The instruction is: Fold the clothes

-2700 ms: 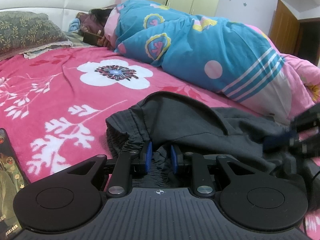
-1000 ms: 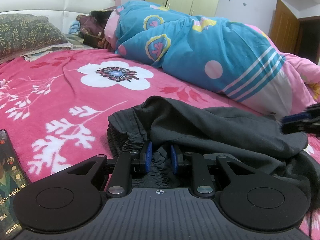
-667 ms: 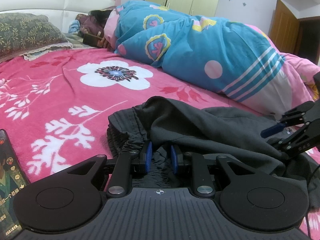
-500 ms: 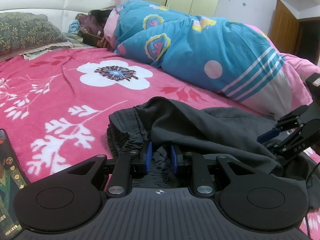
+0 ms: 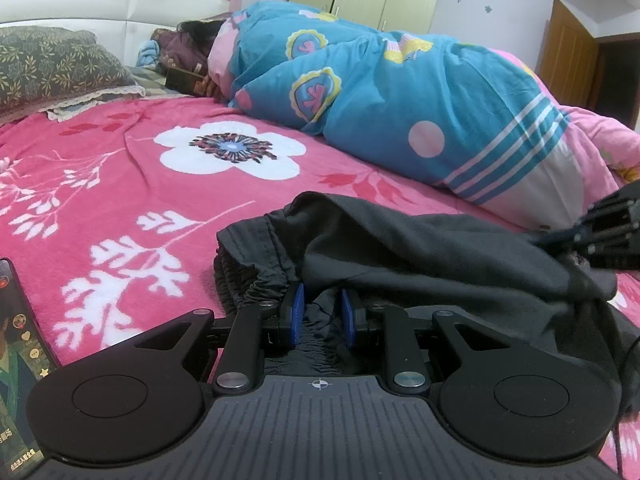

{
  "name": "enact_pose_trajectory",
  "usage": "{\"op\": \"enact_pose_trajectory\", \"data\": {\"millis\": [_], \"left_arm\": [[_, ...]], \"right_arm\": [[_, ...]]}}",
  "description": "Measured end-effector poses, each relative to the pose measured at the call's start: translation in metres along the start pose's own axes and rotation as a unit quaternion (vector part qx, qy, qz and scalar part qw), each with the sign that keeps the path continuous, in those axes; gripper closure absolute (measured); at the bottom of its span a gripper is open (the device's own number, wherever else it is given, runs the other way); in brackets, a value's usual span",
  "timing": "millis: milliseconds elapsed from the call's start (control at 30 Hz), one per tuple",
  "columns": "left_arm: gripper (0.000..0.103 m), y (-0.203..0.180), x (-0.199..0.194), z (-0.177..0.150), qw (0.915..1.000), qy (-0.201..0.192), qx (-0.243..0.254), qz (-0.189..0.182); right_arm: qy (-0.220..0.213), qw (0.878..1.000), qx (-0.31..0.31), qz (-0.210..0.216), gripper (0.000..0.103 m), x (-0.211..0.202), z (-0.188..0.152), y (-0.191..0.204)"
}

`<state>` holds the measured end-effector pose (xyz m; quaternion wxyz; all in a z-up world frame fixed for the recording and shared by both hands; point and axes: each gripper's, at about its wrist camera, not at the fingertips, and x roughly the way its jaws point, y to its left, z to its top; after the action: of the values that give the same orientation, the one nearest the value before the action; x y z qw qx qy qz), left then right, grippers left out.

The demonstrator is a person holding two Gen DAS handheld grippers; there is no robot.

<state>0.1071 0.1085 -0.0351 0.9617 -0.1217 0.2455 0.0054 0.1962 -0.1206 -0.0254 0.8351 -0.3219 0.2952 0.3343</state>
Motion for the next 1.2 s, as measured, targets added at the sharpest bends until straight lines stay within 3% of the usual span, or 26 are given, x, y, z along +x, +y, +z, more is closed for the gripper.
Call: {"op": "enact_pose_trajectory", "data": {"millis": [233, 400, 467, 533, 600, 667, 767, 833, 900, 933, 1133, 1200], "left_arm": [[0.082, 0.000, 0.000, 0.000, 1.0000, 0.000, 0.002, 0.001], [0.082, 0.000, -0.001, 0.000, 1.0000, -0.001, 0.002, 0.000], [0.082, 0.000, -0.001, -0.001, 1.0000, 0.000, 0.001, 0.000], [0.082, 0.000, -0.001, 0.000, 1.0000, 0.000, 0.000, -0.001], [0.082, 0.000, 0.000, 0.000, 1.0000, 0.001, 0.000, -0.001], [0.082, 0.000, -0.001, 0.000, 1.0000, 0.001, -0.001, -0.002], [0.082, 0.000, -0.001, 0.000, 1.0000, 0.001, -0.002, -0.003], [0.082, 0.001, -0.001, 0.000, 1.0000, 0.000, 0.000, -0.002], [0.082, 0.000, -0.001, -0.001, 1.0000, 0.000, 0.001, -0.001], [0.082, 0.000, -0.001, -0.001, 1.0000, -0.001, 0.001, -0.001], [0.082, -0.001, 0.000, -0.001, 1.0000, -0.001, 0.006, 0.002], [0.082, -0.002, -0.001, -0.001, 1.0000, -0.002, 0.006, 0.001]], "right_arm": [[-0.006, 0.998, 0.042, -0.041, 0.102, 0.019, 0.003, -0.018], [0.008, 0.992, 0.084, -0.093, 0.102, 0.043, -0.001, -0.035], [0.001, 0.989, 0.117, -0.088, 0.101, 0.043, -0.003, -0.045], [-0.020, 0.988, 0.144, -0.047, 0.099, 0.033, -0.003, -0.048], [-0.035, 0.988, 0.149, 0.006, 0.089, 0.023, -0.003, -0.044], [-0.046, 0.990, 0.124, 0.051, 0.054, 0.013, -0.003, -0.030], [-0.042, 0.994, 0.059, 0.079, 0.044, 0.007, -0.004, -0.003], [-0.019, 0.996, 0.037, 0.073, 0.047, 0.014, -0.005, 0.009], [0.020, 0.998, 0.019, 0.048, 0.068, 0.031, -0.006, 0.015], [0.027, 0.999, 0.014, 0.036, 0.094, 0.037, -0.004, 0.015], [-0.017, 0.998, 0.041, -0.034, 0.095, 0.049, 0.014, -0.001], [-0.005, 0.998, 0.037, -0.058, 0.087, 0.061, 0.017, -0.002]]}}
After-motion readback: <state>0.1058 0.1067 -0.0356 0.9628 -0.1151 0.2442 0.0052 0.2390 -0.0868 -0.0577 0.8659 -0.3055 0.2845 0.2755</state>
